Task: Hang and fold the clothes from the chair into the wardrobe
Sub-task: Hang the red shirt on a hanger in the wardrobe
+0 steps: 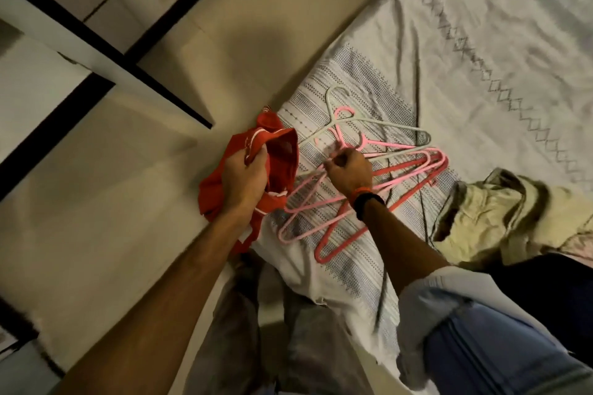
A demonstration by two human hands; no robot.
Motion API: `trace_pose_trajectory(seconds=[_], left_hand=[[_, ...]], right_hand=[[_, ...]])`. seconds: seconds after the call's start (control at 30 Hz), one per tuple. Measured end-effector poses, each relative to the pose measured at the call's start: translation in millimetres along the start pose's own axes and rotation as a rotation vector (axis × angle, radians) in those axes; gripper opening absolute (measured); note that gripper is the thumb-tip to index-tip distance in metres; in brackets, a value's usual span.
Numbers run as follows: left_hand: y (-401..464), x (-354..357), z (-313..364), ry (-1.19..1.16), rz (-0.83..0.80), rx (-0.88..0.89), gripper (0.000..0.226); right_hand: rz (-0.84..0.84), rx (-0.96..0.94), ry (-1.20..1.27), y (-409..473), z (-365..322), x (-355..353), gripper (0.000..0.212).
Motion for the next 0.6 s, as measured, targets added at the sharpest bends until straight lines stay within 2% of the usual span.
trace_pose_trajectory(seconds=[0.1,0.33,0.43,0.53,0.6], left_hand=[[13,-5,-8,-0.078,-0.004,-0.010,0.030],[23,-11,-14,-0.107,-0.022,-0.071,0.038],[23,-13,-13,-0.116,-0.027,-0.096,0.042],[19,-19,-11,-0.114,-0.010,-0.110,0.039],[16,-25,-12,-0.118,0.006,-0.126,0.038]], right_hand=[[-0.010,0.049,0.245,28,-20,11,0.012],[0.000,0.161,0.592,76,-20,41,0.042],[0.007,0.135,0.690,67,-26,37,0.030],[0.082,0.080,0.639,55,-33,24,0.012],[0.123,0.026,0.556,44,-37,13,0.013]])
Point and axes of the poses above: each hand's wrist, its own y-axis towards the middle knuckle, its own x-axis out of the palm, z = x × y, the point moved 4 cm from there along y, towards the middle knuckle, and after that the axes turned 13 degrees about -z, right-handed, at the moved point
